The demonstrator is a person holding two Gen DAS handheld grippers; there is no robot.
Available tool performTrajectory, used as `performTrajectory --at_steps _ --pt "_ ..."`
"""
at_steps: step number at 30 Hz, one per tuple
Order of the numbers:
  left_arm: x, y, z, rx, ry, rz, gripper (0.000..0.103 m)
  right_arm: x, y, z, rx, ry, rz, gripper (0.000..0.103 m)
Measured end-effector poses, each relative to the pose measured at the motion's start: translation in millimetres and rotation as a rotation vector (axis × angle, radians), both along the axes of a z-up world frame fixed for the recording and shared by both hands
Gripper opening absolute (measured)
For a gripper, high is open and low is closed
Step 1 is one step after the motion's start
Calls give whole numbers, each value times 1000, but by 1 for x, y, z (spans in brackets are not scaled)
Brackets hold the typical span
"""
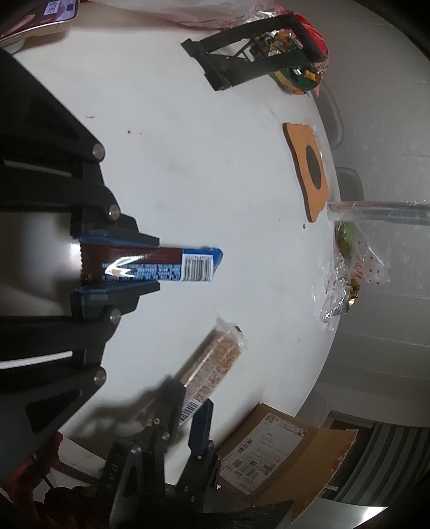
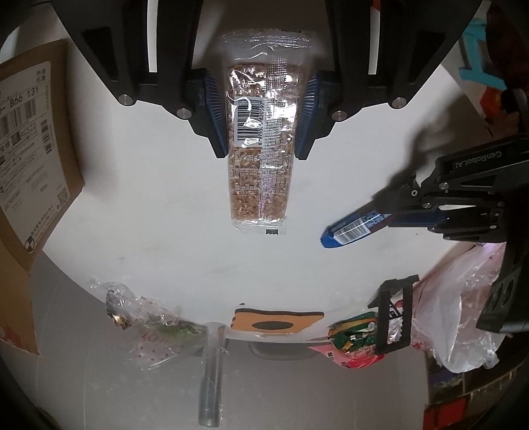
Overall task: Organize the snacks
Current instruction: 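Grasp the chocolate bar with the left gripper while the right gripper grasps the granola bar, then carry both bars over the cardboard box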
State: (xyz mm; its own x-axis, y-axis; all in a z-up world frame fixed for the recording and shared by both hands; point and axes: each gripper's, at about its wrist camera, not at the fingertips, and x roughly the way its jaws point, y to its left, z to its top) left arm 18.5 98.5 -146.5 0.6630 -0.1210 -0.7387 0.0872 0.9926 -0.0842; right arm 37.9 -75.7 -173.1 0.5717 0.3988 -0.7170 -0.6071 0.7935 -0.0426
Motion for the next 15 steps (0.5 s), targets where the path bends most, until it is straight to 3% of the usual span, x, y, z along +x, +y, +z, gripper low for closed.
performTrajectory --at_steps 7,15 --pt "-2 -2 12 4 -31 7 16 0 -7 22 35 -34 29 37" --pt "-1 -10 68 18 -150 16 16 -5 -21 79 120 -124 92 37"
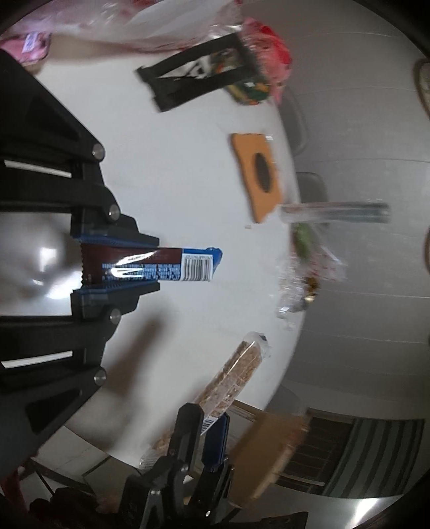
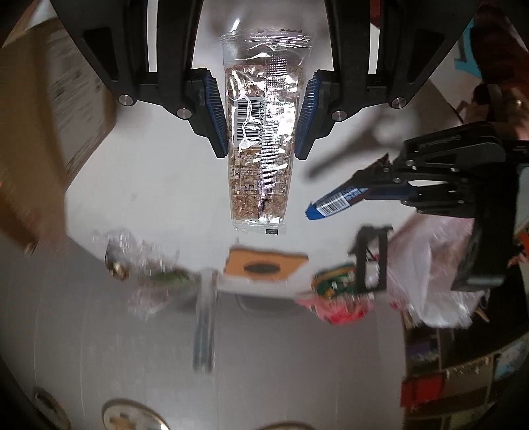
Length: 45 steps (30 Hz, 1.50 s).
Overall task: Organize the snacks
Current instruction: 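Carry both bars over the cardboard box, then lower both bars into the box and open both grippers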
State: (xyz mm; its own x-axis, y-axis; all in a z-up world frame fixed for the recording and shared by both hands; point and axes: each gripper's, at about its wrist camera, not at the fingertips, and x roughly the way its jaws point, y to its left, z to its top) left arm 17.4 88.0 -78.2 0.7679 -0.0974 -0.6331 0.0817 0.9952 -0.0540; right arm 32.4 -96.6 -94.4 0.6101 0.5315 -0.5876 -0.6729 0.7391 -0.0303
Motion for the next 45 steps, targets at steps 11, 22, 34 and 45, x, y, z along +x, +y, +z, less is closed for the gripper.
performTrajectory --at_steps 11,22,34,45 --pt "23 -73 102 7 -169 -103 16 -13 -82 87 111 -221 -15 37" --pt "66 -213 146 27 -195 -373 16 17 -183 85 129 -234 -194 37" --pt "114 -276 113 37 -31 -487 16 47 -204 47 130 -85 -145 37" --pt "146 -289 80 70 87 -515 17 59 -188 31 64 -30 -109 38"
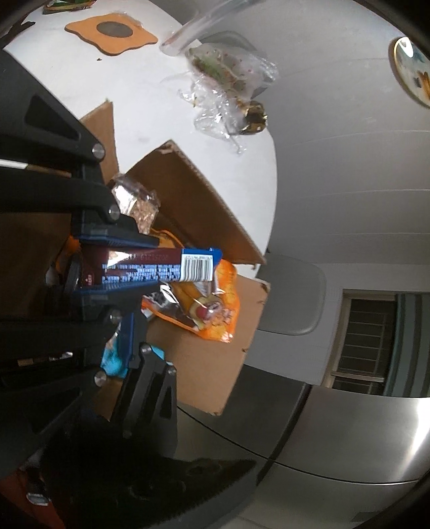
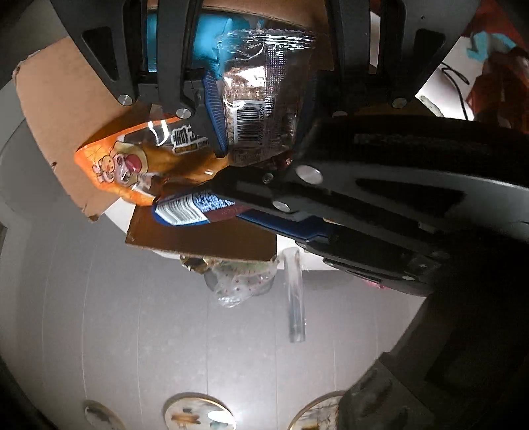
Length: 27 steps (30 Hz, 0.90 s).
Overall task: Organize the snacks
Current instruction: 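Lower both bars into the box and open both grippers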
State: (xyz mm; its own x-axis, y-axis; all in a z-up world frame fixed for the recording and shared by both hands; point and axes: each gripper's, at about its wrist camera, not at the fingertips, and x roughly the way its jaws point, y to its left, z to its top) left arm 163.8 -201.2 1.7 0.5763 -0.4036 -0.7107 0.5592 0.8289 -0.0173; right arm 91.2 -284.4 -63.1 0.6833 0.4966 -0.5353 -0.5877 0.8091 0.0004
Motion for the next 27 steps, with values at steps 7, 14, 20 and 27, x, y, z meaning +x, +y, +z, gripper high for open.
performTrajectory --at_steps 7,14,20,27 --pt "5 1 -6 16 5 5 20 3 5 -7 -17 2 -1 38" --pt "-3 2 -3 11 -14 4 40 4 1 -2 -18 -4 -19 49" --pt "-14 5 5 10 -53 2 59 1 -8 5 -13 -21 -45 54" --pt "-31 16 21 -14 -107 15 78 -7 -10 20 -10 -59 -67 60"
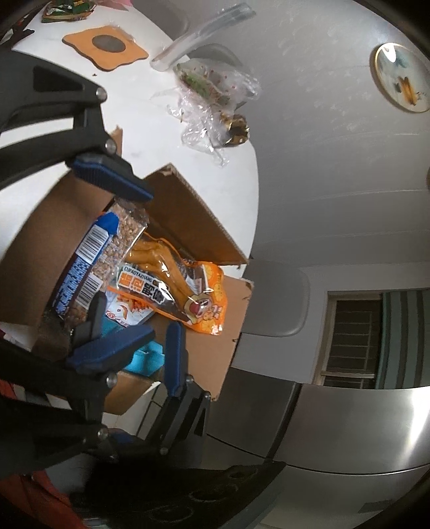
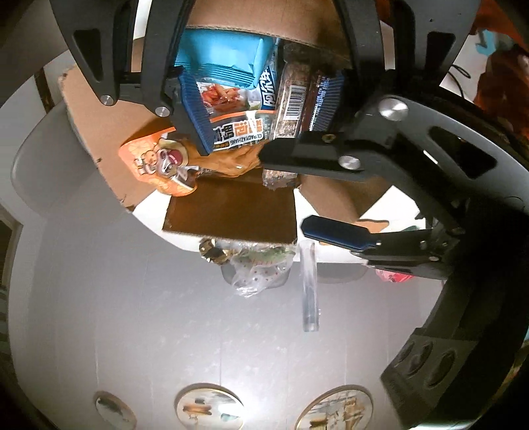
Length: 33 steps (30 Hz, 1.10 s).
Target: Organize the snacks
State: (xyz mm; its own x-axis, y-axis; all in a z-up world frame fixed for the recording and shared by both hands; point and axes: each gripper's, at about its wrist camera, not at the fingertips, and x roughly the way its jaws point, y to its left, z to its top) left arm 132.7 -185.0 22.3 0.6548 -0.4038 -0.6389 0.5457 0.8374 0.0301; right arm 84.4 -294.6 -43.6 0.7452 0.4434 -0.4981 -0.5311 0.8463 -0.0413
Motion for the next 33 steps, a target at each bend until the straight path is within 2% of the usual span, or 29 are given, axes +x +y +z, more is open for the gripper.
performTrajectory --at_steps 4,10,14,19,26,33 --pt "-17 16 12 -29 -47 35 86 -7 -1 10 4 -27 -12 64" --pt "-46 48 30 -70 -150 143 99 -20 -5 28 36 -95 -5 80" --pt "-64 75 34 -107 -208 254 102 -28 -2 40 58 -159 10 93" --pt "-77 103 28 -127 -264 396 102 -34 7 47 69 -222 41 103" --pt "-83 133 7 -147 -280 555 102 -37 21 38 82 -276 59 103" --pt "-77 138 -10 -137 -259 601 102 -33 19 23 146 -236 77 103"
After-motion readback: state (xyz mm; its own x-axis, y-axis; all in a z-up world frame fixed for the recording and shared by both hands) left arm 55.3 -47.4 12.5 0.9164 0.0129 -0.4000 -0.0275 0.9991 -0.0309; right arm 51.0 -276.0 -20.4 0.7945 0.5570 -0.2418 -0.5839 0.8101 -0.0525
